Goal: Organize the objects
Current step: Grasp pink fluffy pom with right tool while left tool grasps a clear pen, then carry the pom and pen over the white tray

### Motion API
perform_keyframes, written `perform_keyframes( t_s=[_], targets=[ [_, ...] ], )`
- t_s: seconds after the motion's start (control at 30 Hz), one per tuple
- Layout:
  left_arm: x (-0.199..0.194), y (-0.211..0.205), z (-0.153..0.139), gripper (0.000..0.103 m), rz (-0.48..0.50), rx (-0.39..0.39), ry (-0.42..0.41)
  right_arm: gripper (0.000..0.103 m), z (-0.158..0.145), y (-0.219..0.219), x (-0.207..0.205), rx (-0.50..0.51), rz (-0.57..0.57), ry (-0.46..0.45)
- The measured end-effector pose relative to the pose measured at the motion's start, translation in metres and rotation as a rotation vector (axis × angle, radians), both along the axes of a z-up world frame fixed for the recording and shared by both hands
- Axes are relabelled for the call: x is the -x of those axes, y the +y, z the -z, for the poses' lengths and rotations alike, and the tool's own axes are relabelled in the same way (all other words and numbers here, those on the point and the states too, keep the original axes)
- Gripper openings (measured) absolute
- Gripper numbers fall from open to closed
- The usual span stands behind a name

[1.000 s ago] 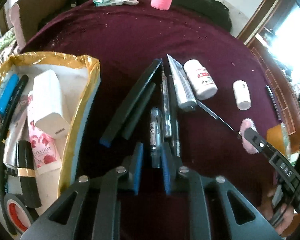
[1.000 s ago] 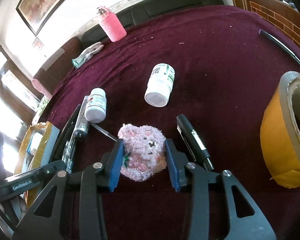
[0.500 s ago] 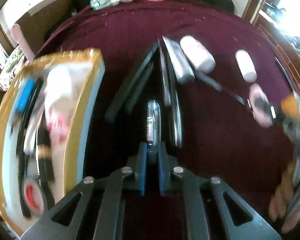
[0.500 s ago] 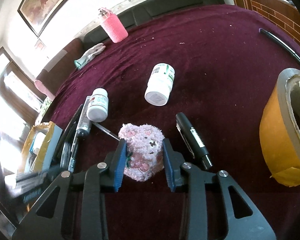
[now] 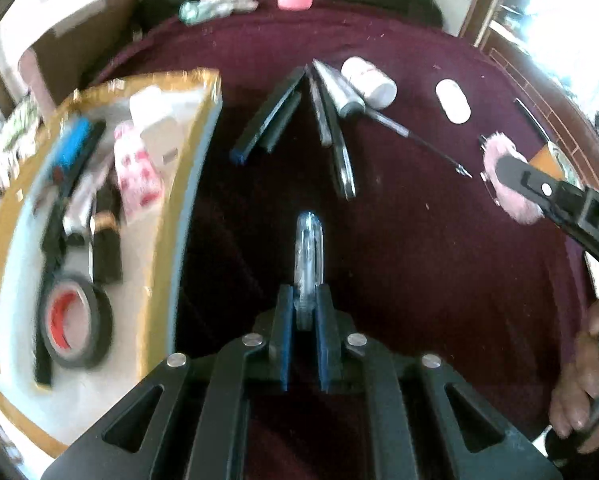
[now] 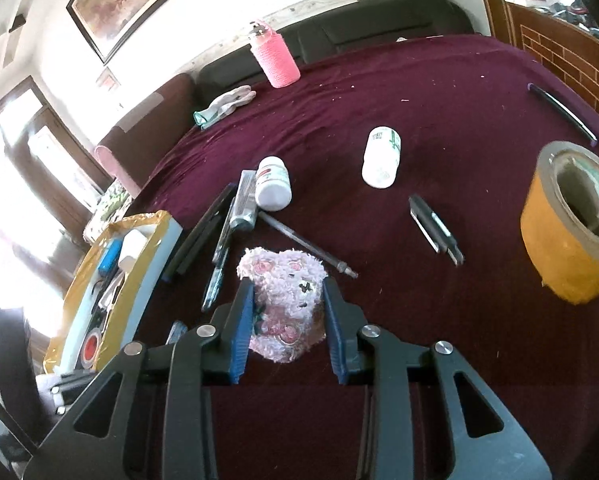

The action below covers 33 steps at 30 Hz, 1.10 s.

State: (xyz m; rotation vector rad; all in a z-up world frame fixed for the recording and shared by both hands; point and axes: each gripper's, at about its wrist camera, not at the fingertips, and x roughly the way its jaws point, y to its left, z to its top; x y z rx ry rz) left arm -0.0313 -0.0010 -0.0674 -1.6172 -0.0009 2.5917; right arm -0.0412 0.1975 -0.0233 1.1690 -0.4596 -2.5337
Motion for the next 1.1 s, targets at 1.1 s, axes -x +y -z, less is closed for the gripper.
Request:
perform_keyframes(
  t_s=[1.1],
  targets=[
    [-0.068,-0.116,-0.068,0.008,-0.159,-0.248,0.098,0.03,-0.026,-0.099,-0.071,0.007,-0.232,0.018]
  ],
)
